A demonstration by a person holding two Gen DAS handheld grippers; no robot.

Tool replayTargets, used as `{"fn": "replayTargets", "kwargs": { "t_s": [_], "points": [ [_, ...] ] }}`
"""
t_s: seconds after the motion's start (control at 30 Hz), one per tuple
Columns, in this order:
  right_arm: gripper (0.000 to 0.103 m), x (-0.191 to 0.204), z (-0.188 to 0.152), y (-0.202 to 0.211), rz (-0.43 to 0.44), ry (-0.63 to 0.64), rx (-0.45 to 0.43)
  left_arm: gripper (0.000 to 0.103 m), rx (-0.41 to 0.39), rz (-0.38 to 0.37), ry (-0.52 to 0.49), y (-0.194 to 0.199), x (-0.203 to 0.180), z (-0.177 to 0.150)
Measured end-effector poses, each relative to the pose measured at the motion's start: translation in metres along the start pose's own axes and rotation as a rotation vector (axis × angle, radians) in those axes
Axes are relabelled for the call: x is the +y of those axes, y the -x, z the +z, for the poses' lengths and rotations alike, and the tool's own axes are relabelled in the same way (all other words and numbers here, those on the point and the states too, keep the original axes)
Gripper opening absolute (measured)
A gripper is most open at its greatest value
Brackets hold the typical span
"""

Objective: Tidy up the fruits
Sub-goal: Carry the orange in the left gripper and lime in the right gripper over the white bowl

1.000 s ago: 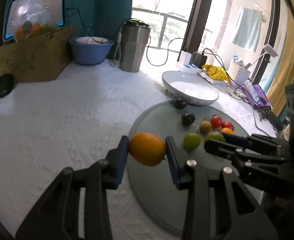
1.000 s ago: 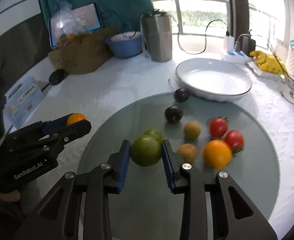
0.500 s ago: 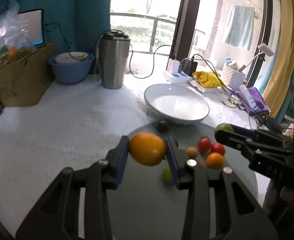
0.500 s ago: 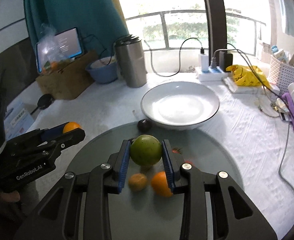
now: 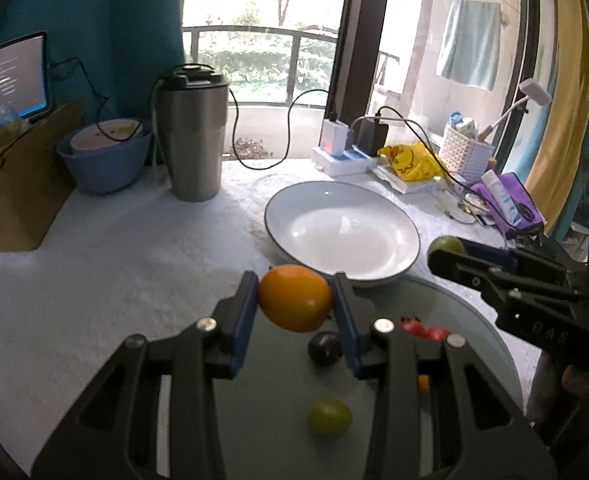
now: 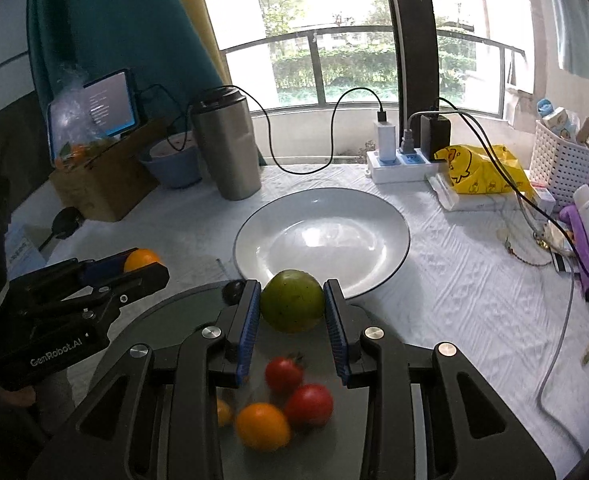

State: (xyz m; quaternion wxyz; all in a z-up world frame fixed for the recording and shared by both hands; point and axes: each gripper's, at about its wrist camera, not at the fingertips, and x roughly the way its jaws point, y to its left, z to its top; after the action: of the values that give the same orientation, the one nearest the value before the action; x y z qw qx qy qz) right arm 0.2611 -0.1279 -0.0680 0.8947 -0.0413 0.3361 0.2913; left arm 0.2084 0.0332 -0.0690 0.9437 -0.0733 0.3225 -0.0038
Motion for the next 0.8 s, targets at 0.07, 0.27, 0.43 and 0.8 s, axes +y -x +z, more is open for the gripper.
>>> {"fn": "replayTargets", "kwargs": {
  "t_s": [0.07, 0.27, 0.43, 0.8],
  "points": [
    [0.034, -0.003, 0.004, -0.006, -0.002, 0.002, 0.003, 0.039, 0.008, -0.004, -0.003, -0.009, -0.001, 0.005],
    [0.034, -0.014, 0.015, -0.03, -0.005, 0.01, 0.022, 0.039, 0.024, -0.019, -0.004, -0.029, -0.002, 0.019],
    [0.034, -0.02, 0.019, -0.051, 0.002, 0.01, 0.05, 0.039, 0.047, -0.027, 0.0, -0.048, -0.005, 0.028],
    [0.034, -0.036, 0.019, -0.073, 0.002, -0.03, 0.092, 0.039, 0.114, -0.058, -0.008, -0.075, -0.013, 0.032]
  ]
}}
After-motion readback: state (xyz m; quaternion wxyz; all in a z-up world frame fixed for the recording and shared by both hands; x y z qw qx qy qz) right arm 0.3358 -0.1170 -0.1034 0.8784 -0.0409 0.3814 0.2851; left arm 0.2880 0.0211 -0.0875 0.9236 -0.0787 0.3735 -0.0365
